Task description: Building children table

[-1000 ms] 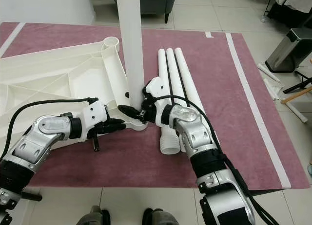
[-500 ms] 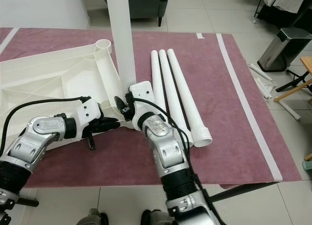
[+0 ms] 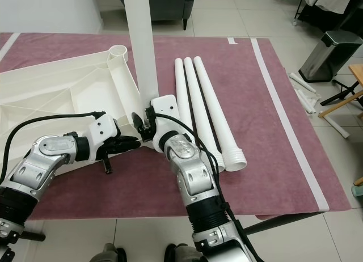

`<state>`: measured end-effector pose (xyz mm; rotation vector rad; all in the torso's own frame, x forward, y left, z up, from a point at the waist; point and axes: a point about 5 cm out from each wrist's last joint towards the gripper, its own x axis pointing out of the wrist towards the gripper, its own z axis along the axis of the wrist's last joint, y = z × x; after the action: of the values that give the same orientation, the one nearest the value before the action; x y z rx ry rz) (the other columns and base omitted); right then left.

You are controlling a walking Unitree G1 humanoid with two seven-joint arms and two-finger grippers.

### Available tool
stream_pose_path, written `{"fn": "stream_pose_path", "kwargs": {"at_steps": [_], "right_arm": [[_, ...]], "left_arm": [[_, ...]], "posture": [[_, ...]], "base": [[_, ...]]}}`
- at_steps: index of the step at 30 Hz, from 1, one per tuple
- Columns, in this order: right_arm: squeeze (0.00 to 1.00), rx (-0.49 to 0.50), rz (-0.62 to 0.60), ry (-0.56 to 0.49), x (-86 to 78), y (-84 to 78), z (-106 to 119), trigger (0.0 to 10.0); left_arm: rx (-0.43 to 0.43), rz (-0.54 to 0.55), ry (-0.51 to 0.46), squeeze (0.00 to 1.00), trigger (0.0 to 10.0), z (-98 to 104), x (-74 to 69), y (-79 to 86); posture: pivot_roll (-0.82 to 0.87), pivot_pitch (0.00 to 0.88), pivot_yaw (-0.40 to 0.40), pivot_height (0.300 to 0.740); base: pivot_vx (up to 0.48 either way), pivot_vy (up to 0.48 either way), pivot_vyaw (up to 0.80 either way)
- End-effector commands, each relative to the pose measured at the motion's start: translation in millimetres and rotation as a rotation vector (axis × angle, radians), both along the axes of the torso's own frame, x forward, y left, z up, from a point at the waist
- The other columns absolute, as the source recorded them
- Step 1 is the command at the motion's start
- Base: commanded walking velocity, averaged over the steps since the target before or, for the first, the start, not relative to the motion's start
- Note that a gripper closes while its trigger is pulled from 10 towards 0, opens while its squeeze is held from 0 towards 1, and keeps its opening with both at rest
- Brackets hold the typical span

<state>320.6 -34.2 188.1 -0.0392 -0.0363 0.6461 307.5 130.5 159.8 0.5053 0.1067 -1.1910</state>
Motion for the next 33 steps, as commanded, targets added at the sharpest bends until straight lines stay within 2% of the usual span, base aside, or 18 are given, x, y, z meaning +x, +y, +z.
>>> {"fn": "stream_pose_path", "kwargs": {"at_steps": [1,2,3,4,5,8,12,15,16,17,24,25,29,30,31,32,33], "right_arm": [[0.13,-0.014,0.122,0.010,-3.6,12.3,2.3,10.0],[0.00,-0.026,0.175,-0.008,-4.2,10.1,4.9,10.0],[0.00,-0.026,0.175,-0.008,-4.2,10.1,4.9,10.0],[0.00,-0.070,0.303,-0.038,-3.8,0.9,9.8,10.0],[0.00,-0.070,0.303,-0.038,-3.8,0.9,9.8,10.0],[0.00,-0.164,0.430,-0.045,1.0,-14.9,8.3,10.0],[0.00,-0.180,0.445,-0.042,2.0,-17.5,7.2,10.0],[0.00,-0.279,0.495,-0.038,8.1,-27.6,-2.0,10.0],[0.00,-0.289,0.474,-0.031,12.7,-29.6,-3.3,0.7],[0.00,-0.280,0.452,-0.032,15.5,-29.7,-2.8,0.0],[0.00,-0.231,0.394,-0.033,17.0,-22.4,-1.6,0.0],[0.00,-0.215,0.359,-0.031,15.7,-17.4,-2.8,0.0],[0.00,-0.215,0.359,-0.031,15.7,-17.4,-2.8,0.0],[0.00,-0.196,0.302,-0.020,14.2,-11.7,-5.1,0.0],[0.00,-0.196,0.302,-0.020,14.2,-11.7,-5.1,0.0],[0.00,-0.196,0.023,0.028,8.3,3.9,-19.1,0.0],[0.00,-0.196,0.023,0.028,8.3,3.9,-19.1,0.0]], "left_arm": [[-0.003,-0.084,0.086,0.00,0.0,-16.4,-11.3,-11.9],[-0.002,-0.086,0.085,0.00,0.0,-16.3,-11.6,-11.6],[-0.002,-0.086,0.085,0.00,0.0,-16.3,-11.6,-11.6],[0.003,-0.091,0.084,0.00,0.0,-16.1,-12.9,-10.5],[0.003,-0.091,0.084,0.00,0.0,-16.1,-12.9,-10.5],[0.009,-0.099,0.081,0.00,0.0,-15.8,-14.9,-9.0],[0.010,-0.100,0.081,0.00,0.0,-15.8,-15.2,-8.7],[0.009,-0.096,0.080,0.00,0.0,-15.3,-15.8,-7.2],[0.008,-0.093,0.080,0.00,0.0,-15.2,-16.1,-6.9],[0.006,-0.090,0.079,0.00,0.0,-14.9,-16.3,-6.6],[0.001,-0.082,0.078,0.00,0.0,-14.3,-17.0,-6.3],[-0.001,-0.079,0.077,0.00,0.0,-14.0,-16.9,-6.7],[-0.001,-0.079,0.077,0.00,0.0,-14.0,-16.9,-6.7],[-0.005,-0.076,0.077,0.00,0.0,-13.9,-16.8,-7.2],[-0.005,-0.076,0.077,0.00,0.0,-13.9,-16.8,-7.2],[-0.017,-0.066,0.078,0.00,0.0,-14.2,-16.2,-9.2],[-0.017,-0.066,0.078,0.00,0.0,-14.2,-16.2,-9.2]], "posture": [[0.09,0.161,-0.020,0.740],[0.09,0.161,-0.020,0.740],[0.09,0.161,-0.020,0.740],[0.09,0.162,-0.020,0.740],[0.09,0.162,-0.020,0.740],[0.09,0.158,-0.022,0.740],[0.09,0.158,-0.022,0.740],[0.09,0.154,-0.024,0.740],[0.10,0.155,-0.027,0.740],[0.10,0.155,-0.028,0.740],[0.10,0.157,-0.029,0.740],[0.10,0.157,-0.029,0.740],[0.10,0.157,-0.029,0.740],[0.10,0.157,-0.029,0.740],[0.10,0.157,-0.029,0.740],[0.09,0.158,-0.029,0.740],[0.09,0.158,-0.029,0.740]], "base": [[0.000,0.000,0.00],[0.000,0.000,0.00],[0.000,0.000,0.00],[0.000,0.000,0.00],[0.000,0.000,0.00],[0.000,0.000,0.00],[0.000,0.000,0.00],[0.000,0.000,0.00],[0.000,0.000,0.00],[0.000,0.000,0.00],[0.000,0.000,0.00],[0.000,0.000,0.00],[0.000,0.000,0.00],[0.000,0.000,0.00],[0.000,0.000,0.00],[0.000,0.000,0.00],[0.000,0.000,0.00]]}}
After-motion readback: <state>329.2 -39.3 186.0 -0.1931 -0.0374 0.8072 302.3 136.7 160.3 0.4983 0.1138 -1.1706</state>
